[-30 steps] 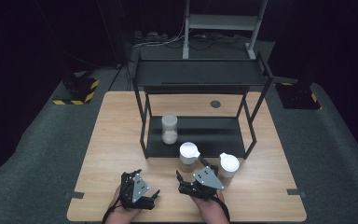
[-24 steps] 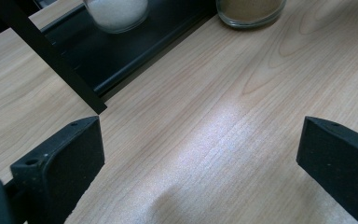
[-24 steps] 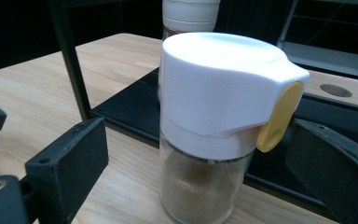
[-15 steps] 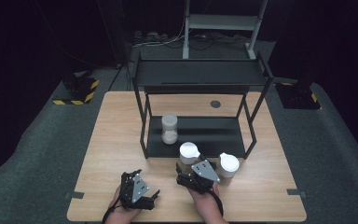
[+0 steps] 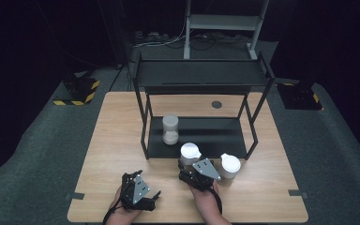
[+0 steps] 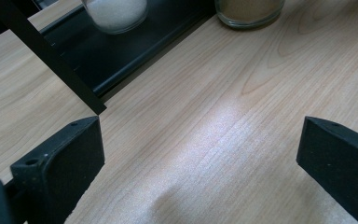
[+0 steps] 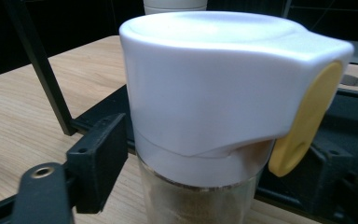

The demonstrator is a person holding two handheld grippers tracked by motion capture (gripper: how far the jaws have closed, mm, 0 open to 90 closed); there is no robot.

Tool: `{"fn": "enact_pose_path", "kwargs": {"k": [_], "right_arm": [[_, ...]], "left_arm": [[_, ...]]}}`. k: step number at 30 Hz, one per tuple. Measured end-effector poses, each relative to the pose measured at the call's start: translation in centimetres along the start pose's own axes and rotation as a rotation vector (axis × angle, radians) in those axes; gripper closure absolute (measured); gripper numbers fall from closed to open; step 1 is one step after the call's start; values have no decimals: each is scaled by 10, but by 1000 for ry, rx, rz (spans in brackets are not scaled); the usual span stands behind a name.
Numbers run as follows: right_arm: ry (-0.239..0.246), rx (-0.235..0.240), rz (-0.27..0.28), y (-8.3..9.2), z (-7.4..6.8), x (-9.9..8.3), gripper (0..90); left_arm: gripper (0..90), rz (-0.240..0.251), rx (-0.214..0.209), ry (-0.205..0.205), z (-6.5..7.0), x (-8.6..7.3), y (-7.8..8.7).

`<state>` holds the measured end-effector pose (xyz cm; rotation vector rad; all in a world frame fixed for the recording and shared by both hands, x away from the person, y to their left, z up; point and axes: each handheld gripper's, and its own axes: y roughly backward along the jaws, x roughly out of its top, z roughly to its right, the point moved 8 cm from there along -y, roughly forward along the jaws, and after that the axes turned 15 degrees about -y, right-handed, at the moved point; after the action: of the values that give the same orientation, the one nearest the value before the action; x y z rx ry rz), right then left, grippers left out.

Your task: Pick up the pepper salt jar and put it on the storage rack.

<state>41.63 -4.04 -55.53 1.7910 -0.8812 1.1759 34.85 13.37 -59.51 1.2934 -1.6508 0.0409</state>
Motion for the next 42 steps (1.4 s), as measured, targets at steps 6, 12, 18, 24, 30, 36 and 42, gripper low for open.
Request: {"fn": "enact_pose_path", "kwargs": {"k": [6,12,18,24,30,36,42], "right_arm": [[-7,16,-7,-2,3,-2,257],[3,32,-8,-3,3,-3,295],[7,36,-11,-3,3,-3,299],[4,33,-16,-3,3,-2,302],[18,32,-26,-4,2,-1,302],[30,29,-31,-4,2,0,303],[28,35,-26,-4,2,5,303]], "left_arm": [[9,0,0,0,0,0,0],[9,1,0,1,0,0,0],[8,1,0,1,0,0,0],[9,2,-1,2,0,0,0],[9,3,-1,2,0,0,0],[9,4,-2,3,0,0,0],[9,6,-5,4,0,0,0]]}}
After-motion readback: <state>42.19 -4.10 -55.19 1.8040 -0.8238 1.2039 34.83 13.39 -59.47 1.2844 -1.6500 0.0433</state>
